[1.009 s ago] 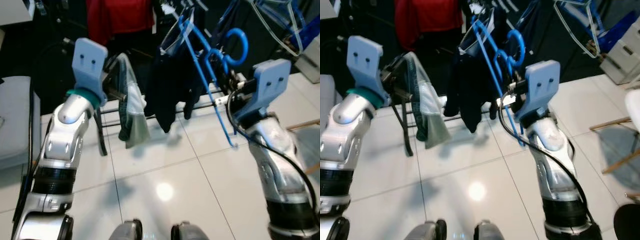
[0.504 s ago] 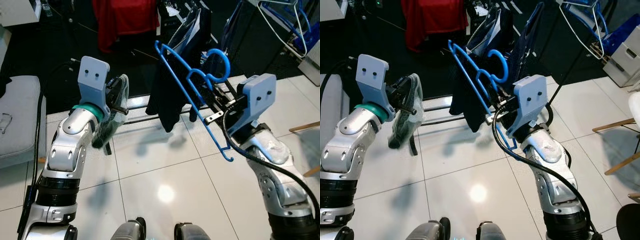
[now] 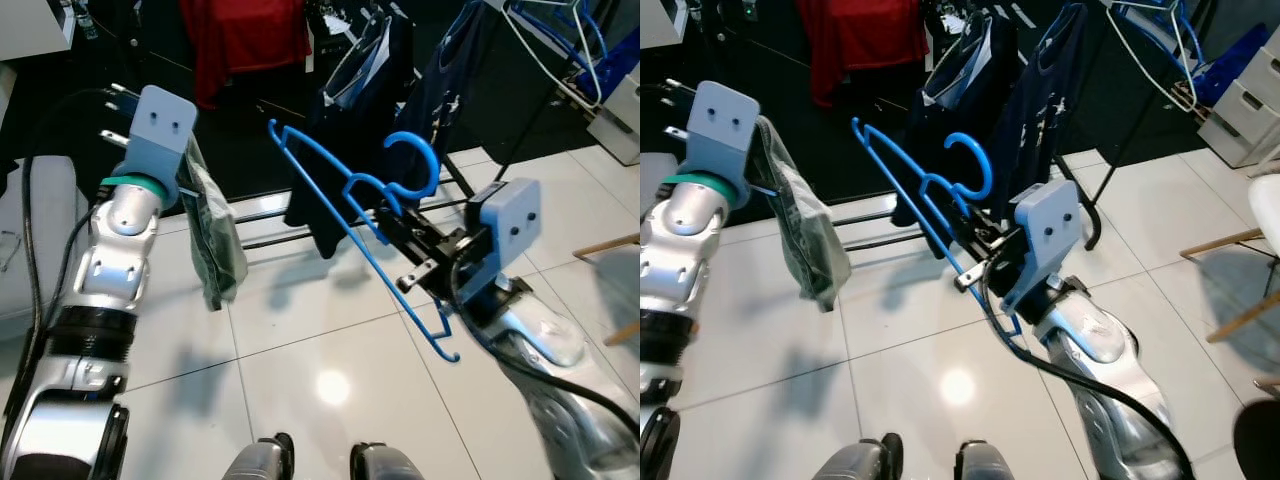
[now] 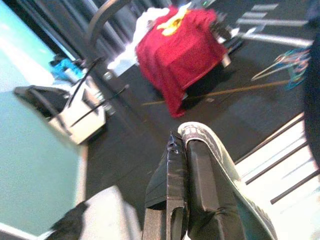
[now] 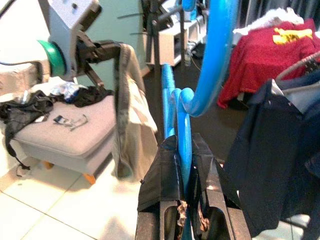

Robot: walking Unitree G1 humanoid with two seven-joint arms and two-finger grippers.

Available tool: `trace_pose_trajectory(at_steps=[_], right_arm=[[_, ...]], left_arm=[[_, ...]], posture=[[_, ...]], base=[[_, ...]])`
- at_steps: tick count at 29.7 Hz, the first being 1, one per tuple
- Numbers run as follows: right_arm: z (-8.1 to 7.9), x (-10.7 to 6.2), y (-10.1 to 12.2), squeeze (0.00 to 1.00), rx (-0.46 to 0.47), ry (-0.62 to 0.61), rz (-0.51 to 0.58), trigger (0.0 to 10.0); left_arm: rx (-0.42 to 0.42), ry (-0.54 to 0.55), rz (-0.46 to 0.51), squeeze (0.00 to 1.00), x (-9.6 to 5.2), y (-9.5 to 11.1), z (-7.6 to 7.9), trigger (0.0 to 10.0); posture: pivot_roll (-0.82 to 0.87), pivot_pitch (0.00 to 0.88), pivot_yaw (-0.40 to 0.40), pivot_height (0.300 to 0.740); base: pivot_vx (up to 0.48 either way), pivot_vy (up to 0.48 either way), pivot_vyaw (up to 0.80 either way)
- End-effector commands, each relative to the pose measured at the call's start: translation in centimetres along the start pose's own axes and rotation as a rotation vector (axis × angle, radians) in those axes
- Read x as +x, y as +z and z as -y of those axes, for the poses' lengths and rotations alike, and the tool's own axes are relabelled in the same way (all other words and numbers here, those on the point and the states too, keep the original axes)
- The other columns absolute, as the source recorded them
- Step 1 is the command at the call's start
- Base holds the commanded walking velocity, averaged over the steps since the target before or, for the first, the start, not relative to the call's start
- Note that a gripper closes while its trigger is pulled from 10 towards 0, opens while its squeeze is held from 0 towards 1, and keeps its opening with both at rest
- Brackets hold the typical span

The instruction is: Hang hanger

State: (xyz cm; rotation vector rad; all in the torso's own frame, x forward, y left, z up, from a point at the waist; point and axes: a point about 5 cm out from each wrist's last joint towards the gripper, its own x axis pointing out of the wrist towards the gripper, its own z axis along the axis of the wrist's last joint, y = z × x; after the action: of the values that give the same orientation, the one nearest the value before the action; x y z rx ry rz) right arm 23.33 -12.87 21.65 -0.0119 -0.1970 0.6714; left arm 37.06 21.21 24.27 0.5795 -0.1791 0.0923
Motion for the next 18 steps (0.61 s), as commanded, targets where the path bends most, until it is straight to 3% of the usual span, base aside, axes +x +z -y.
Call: trace_pose_trajectory(at_steps=[1,3,5,11,14,16,18], right_arm=[[-0.9,-1.6,-0.2,0.0,0.037,0.035,-0.036,10.0],[-0.9,-1.6,-0.2,0.0,0.037,0.035,-0.036,10.0],[-2.1,-3.2,-1.0,0.0,0.073,0.094,-0.109,10.0],[-2.2,-3.4,-1.7,0.0,0.067,0.147,-0.149,10.0],[-1.5,-2.3,-2.0,0.0,0.035,0.171,-0.147,10.0],[-0.6,-0.6,-1.8,0.0,-0.003,0.172,-0.111,10.0],[-0.4,-0.1,-1.6,0.0,-0.008,0.171,-0.104,10.0]], left_arm=[[0.074,-0.039,0.035,0.0,0.5,0.1,-0.3,10.0],[0.074,-0.039,0.035,0.0,0.5,0.1,-0.3,10.0],[0.088,-0.156,0.102,0.0,0.7,0.9,0.4,10.0],[0.034,-0.245,0.177,0.0,0.3,2.3,1.5,10.0],[-0.033,-0.297,0.239,0.0,-0.2,3.6,2.0,10.0],[-0.107,-0.315,0.282,0.0,-0.8,4.8,2.3,10.0],[-0.12,-0.317,0.301,0.0,-0.8,5.1,2.5,10.0]], posture=[[-0.12,0.127,0.087,0.74],[-0.12,0.127,0.087,0.74],[-0.13,0.124,0.099,0.74],[-0.13,0.117,0.102,0.74],[-0.13,0.11,0.097,0.74],[-0.12,0.108,0.086,0.74],[-0.12,0.107,0.084,0.74]], base=[[0.0,0.0,0.0],[0.0,0.0,0.0],[0.0,0.0,0.0],[0.0,0.0,0.0],[0.0,0.0,0.0],[0.0,0.0,0.0],[0.0,0.0,0.0]])
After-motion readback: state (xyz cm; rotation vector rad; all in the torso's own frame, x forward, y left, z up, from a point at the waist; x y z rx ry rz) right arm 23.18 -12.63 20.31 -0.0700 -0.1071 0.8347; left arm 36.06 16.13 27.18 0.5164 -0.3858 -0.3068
